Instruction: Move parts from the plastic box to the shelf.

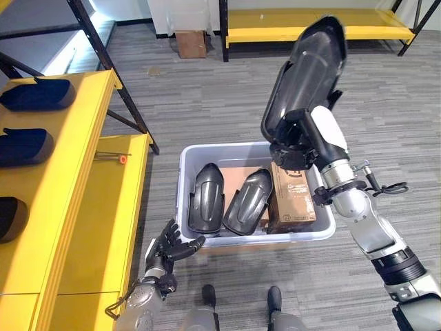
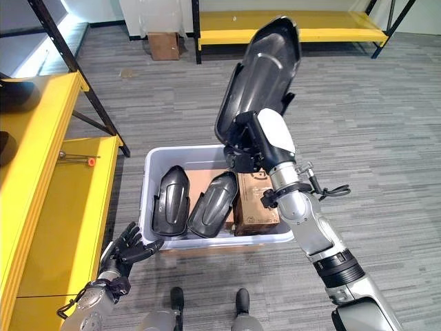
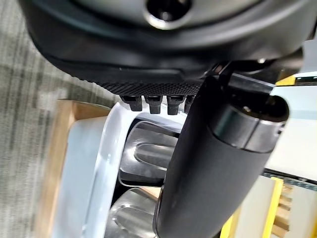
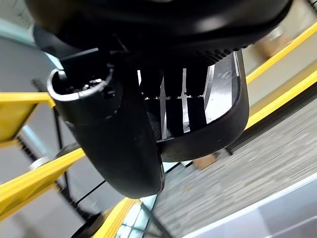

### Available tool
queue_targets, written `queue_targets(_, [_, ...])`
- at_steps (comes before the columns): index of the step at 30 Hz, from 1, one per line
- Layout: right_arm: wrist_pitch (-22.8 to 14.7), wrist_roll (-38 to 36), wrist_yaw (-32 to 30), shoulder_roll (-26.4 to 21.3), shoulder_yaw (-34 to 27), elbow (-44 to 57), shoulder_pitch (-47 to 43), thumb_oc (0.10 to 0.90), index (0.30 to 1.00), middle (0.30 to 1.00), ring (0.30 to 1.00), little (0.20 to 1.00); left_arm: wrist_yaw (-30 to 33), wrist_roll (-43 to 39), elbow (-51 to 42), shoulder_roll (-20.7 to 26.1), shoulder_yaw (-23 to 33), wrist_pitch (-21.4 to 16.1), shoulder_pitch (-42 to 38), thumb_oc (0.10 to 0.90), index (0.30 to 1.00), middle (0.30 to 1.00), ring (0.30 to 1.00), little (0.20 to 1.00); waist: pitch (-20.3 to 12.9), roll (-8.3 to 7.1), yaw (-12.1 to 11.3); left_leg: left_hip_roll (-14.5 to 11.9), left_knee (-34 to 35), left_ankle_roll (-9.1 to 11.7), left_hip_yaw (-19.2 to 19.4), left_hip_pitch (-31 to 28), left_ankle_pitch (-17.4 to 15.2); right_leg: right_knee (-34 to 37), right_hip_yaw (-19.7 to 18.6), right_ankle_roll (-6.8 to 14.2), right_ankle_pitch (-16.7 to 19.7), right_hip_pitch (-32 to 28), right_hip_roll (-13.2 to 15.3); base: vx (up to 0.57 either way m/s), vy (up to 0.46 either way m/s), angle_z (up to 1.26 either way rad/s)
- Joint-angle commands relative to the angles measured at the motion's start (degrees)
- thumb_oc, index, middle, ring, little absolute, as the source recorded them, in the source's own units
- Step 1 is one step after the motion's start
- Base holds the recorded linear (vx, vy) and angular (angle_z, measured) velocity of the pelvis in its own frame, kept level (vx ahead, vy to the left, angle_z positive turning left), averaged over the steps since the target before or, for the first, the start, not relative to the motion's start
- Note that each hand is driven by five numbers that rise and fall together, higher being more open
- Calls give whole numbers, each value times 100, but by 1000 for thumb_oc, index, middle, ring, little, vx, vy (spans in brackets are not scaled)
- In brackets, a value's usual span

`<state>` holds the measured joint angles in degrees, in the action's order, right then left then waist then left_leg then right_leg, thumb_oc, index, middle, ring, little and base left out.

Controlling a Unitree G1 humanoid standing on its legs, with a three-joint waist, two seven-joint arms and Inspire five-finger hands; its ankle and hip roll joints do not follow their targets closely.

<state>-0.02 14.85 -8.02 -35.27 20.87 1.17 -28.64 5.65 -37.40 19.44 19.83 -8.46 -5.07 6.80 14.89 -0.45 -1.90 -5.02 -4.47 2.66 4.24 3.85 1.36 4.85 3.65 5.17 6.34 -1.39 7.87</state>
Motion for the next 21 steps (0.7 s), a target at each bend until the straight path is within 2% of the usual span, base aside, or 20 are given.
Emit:
queue_targets(1, [-665, -217, -257, 47, 108, -160, -1043, 400, 300, 300, 300, 300, -11, 142, -270, 159, -8, -487, 208, 900, 1000, 1000, 1000, 1000, -985, -22, -256, -417, -177, 116, -538, 165, 61, -1197, 123, -95, -1347, 38, -68, -61, -191, 12])
queue_targets(4, [-662, -391, -265, 151, 230, -232, -1222, 400, 300, 300, 300, 300, 83, 82, -310, 89, 121, -504, 345, 900, 1000, 1000, 1000, 1000, -891, 33, -412, -542, -124, 170, -742, 234, 326, -1425, 241, -250, -1544, 117, -283, -62, -159, 17])
queue_targets(5, [-665, -393, -267, 153, 236, -240, -1229, 400, 300, 300, 300, 300, 85, 82, -316, 88, 124, -501, 349, 900, 1000, 1000, 1000, 1000, -894, 36, -401, -545, -120, 175, -754, 242, 332, -1442, 251, -256, -1553, 129, -286, -144, -180, 11])
queue_targets(6, [-660, -480, -306, 129, 273, -256, -1320, 400, 300, 300, 300, 300, 139, 40, -382, 73, 206, -538, 416, 900, 1000, 1000, 1000, 1000, -752, 73, -530, -631, -34, 243, -922, 399, 613, -1556, 389, -355, -1637, 259, -427, -115, -138, 12])
queue_targets(7, [-664, -483, -309, 127, 279, -266, -1332, 400, 300, 300, 300, 300, 141, 40, -387, 70, 208, -535, 414, 900, 1000, 1000, 1000, 1000, -756, 79, -510, -633, -22, 251, -944, 413, 629, -1568, 409, -362, -1642, 272, -432, -183, -201, 43])
queue_targets(8, [-674, -517, -336, 72, 270, -240, -1368, 400, 300, 300, 300, 300, 151, -11, -427, 42, 218, -556, 451, 900, 1000, 1000, 1000, 1000, -681, 112, -571, -669, 97, 316, -1051, 527, 831, -1575, 529, -399, -1668, 349, -479, -233, -172, 57])
queue_targets(9, [-664, -597, -394, -75, 211, -208, -1389, 400, 300, 300, 300, 300, 183, -85, -476, 9, 245, -588, 480, 900, 1000, 1000, 1000, 1000, -513, 164, -674, -658, 453, 441, -1123, 767, 1304, -1527, 834, -466, -1694, 470, -471, -350, -194, 82])
queue_targets(10, [-648, -620, -443, -198, 163, -193, -1454, 400, 300, 300, 300, 300, 174, -92, -461, 10, 219, -605, 409, 900, 1000, 1000, 1000, 1000, -448, 155, -675, -573, 509, 430, -988, 935, 1409, -1492, 1017, -463, -1596, 582, -390, -340, -173, 109])
queue_targets(12, [-648, -628, -495, -267, 58, -162, -1329, 400, 300, 300, 300, 300, 160, -58, -436, 34, 219, -594, 361, 900, 1000, 1000, 1000, 1000, -445, 56, -687, -490, 423, 366, -664, 986, 1262, -1262, 1291, -414, -1422, 653, -225, -227, -128, 129])
queue_targets(13, [-641, -626, -510, -280, 12, -134, -1258, 400, 300, 300, 300, 300, 123, -43, -445, 38, 244, -579, 402, 900, 1000, 1000, 1000, 1000, -470, 23, -682, -493, 372, 347, -572, 888, 1098, -1179, 1392, -379, -1365, 703, -160, -146, -85, 74])
queue_targets(14, [-639, -625, -509, -281, 5, -129, -1251, 400, 300, 300, 300, 300, 123, -44, -449, 40, 242, -577, 404, 900, 1000, 1000, 1000, 1000, -490, 28, -676, -493, 363, 341, -586, 924, 1110, -1152, 1406, -377, -1331, 716, -167, -189, -90, 65])
queue_targets(15, [-687, -605, -523, -294, -86, -48, -1103, 400, 300, 300, 300, 300, 51, 12, -483, 25, 286, -581, 469, 900, 1000, 1000, 1000, 1000, -526, 12, -680, -450, 67, 296, -595, 746, 779, -1018, 1574, -369, -1225, 768, -48, -172, -81, 95])
queue_targets(16, [-719, -578, -527, -295, -173, 13, -1001, 400, 300, 300, 300, 300, 30, 44, -507, -9, 279, -581, 482, 900, 1000, 1000, 1000, 1000, -549, 13, -631, -454, -66, 245, -521, 650, 596, -992, 1687, -381, -1191, 787, 3, -224, -96, 103])
queue_targets(18, [-744, -500, -563, -244, -273, 95, -843, 400, 300, 300, 300, 300, 7, 63, -531, -89, 265, -547, 479, 900, 1000, 1000, 1000, 1000, -655, 90, -475, -645, -213, 274, -201, 222, 280, -1029, 1965, -382, -1304, 783, 80, -61, -12, 72])
queue_targets(20, [-722, -397, -625, -235, -425, 176, -667, 400, 300, 300, 300, 300, -5, 90, -533, -185, 217, -524, 460, 900, 1000, 1000, 1000, 1000, -718, 181, -261, -952, -235, 330, 318, -190, 238, -1198, 2332, -404, -1332, 842, 218, -57, 86, 101])
queue_targets(21, [-693, -354, -662, -244, -503, 222, -576, 400, 300, 300, 300, 300, -21, 91, -557, -213, 200, -520, 442, 900, 1000, 1000, 1000, 1000, -744, 240, -186, -1049, -149, 371, 439, -366, 253, -1310, 2458, -409, -1346, 870, 289, -72, 117, 127])
